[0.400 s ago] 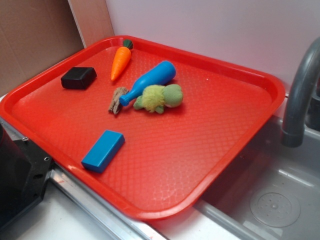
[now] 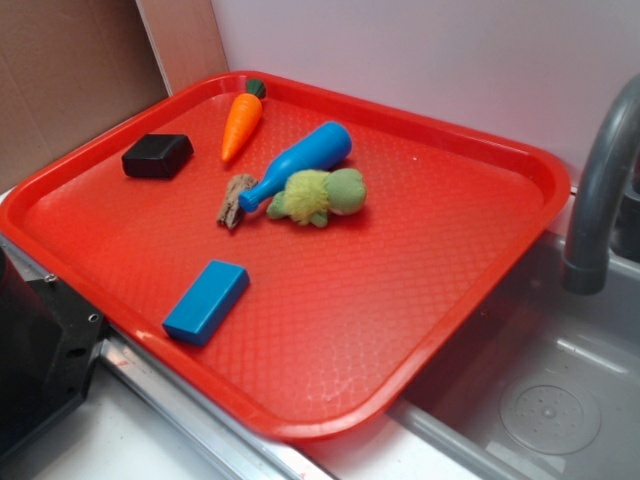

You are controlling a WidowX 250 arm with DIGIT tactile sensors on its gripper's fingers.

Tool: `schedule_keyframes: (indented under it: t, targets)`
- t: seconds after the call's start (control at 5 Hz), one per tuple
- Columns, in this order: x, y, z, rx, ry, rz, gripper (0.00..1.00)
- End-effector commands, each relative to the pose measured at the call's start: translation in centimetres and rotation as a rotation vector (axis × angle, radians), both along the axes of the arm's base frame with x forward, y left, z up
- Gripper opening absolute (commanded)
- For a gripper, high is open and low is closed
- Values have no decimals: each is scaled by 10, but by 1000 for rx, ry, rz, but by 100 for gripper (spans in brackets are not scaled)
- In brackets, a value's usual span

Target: Grab the carrot.

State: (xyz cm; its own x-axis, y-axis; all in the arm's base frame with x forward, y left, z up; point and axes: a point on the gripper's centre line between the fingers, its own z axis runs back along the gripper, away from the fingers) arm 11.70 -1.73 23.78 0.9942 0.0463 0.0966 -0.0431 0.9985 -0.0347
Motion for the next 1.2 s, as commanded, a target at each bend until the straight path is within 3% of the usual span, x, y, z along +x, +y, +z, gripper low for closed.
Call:
schedule_keyframes:
  t: [0.0, 0.2, 0.4, 0.6, 1.0]
  targets:
    - [80, 40, -80, -32, -98, 385, 100]
    - [130, 59, -107, -22, -186, 498, 100]
    - [161, 78, -136, 16, -204, 526, 100]
    - [173, 98, -158, 96, -167, 541, 100]
    - [181, 115, -175, 136, -106, 480, 100]
